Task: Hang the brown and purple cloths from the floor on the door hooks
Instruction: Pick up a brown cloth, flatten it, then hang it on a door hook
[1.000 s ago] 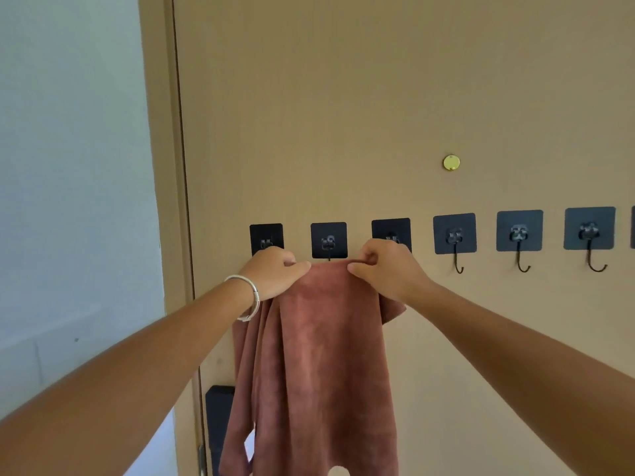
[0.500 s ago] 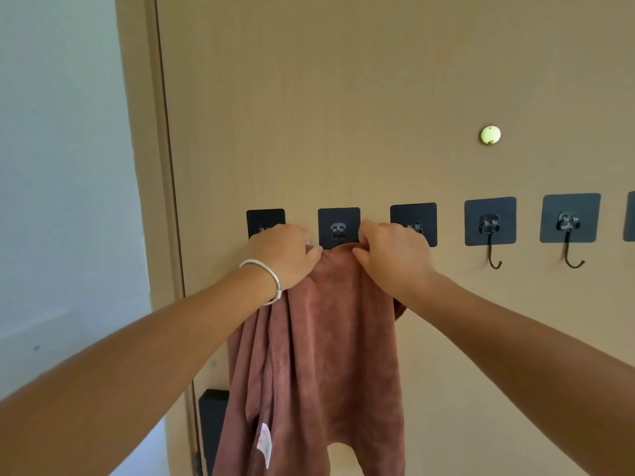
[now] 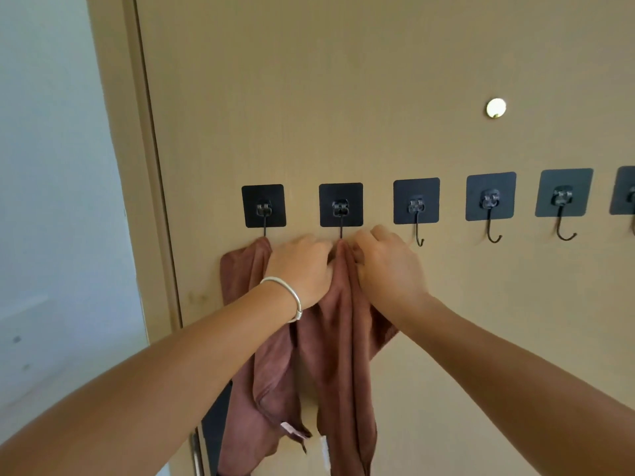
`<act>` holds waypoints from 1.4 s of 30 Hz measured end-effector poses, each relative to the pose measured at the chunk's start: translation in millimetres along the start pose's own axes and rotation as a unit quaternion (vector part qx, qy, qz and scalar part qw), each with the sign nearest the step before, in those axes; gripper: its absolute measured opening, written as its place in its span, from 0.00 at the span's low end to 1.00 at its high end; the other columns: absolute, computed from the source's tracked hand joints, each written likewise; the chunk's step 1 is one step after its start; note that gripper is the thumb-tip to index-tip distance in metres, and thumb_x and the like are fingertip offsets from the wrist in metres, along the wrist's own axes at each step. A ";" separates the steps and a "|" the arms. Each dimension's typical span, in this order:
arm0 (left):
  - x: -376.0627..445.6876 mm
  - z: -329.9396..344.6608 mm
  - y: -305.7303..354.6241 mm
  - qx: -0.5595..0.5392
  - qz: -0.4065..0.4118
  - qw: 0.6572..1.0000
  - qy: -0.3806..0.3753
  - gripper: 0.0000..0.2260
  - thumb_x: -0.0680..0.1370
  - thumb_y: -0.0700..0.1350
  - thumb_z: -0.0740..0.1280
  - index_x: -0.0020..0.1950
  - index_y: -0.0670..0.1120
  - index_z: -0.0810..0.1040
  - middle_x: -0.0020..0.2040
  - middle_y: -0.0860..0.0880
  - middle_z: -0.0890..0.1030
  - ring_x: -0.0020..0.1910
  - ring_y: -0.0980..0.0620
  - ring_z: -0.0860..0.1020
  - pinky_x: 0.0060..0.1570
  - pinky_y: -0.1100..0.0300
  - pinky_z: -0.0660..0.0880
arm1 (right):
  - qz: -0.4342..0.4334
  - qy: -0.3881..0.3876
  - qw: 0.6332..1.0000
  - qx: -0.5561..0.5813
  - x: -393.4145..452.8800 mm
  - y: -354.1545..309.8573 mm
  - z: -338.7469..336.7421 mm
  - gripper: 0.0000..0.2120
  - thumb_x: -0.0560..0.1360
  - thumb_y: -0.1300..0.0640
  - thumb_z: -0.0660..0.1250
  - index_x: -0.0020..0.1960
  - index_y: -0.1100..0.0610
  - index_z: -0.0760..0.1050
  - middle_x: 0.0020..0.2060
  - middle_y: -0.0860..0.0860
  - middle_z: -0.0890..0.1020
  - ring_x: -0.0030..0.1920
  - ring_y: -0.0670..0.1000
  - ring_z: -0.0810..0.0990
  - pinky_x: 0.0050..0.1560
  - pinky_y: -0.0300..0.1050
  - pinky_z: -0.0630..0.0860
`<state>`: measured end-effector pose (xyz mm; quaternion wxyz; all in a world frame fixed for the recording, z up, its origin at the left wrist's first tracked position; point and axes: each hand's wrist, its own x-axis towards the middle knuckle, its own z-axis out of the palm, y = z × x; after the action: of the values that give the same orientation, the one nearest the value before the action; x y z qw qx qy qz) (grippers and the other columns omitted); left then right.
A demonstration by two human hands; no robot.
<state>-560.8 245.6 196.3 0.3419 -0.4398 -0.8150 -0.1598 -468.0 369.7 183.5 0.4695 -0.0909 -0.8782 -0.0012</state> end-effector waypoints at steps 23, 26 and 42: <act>-26.7 -24.1 -8.3 -0.320 -0.092 0.908 -0.255 0.14 0.79 0.41 0.56 0.61 0.49 0.75 0.51 0.48 0.82 0.50 0.47 0.80 0.51 0.47 0.79 | 0.166 -0.085 0.915 0.359 -41.8 -7.8 13.8 0.07 0.78 0.54 0.64 0.53 0.45 0.78 0.42 0.38 0.82 0.42 0.40 0.82 0.42 0.37 0.80; -33.2 -31.0 -10.0 -0.248 -0.049 0.945 -0.209 0.13 0.79 0.41 0.55 0.57 0.47 0.78 0.45 0.48 0.82 0.45 0.49 0.80 0.50 0.48 0.78 | 0.165 -0.039 0.930 0.328 -46.2 -3.8 10.7 0.08 0.75 0.56 0.67 0.49 0.43 0.78 0.41 0.36 0.81 0.43 0.40 0.82 0.38 0.38 0.80; -74.4 -6.3 5.4 -0.123 0.045 0.991 -0.013 0.27 0.79 0.61 0.50 0.77 0.56 0.49 0.79 0.51 0.49 0.77 0.49 0.43 0.75 0.45 0.47 | 0.152 -0.045 0.987 -0.011 -86.2 -24.5 -47.9 0.19 0.75 0.47 0.67 0.66 0.47 0.74 0.63 0.45 0.76 0.66 0.47 0.68 0.65 0.40 0.63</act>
<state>-525.5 199.9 148.7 0.2819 -0.5168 -0.7727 -0.2374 -385.6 327.8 141.2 0.4236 -0.2284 -0.8742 0.0642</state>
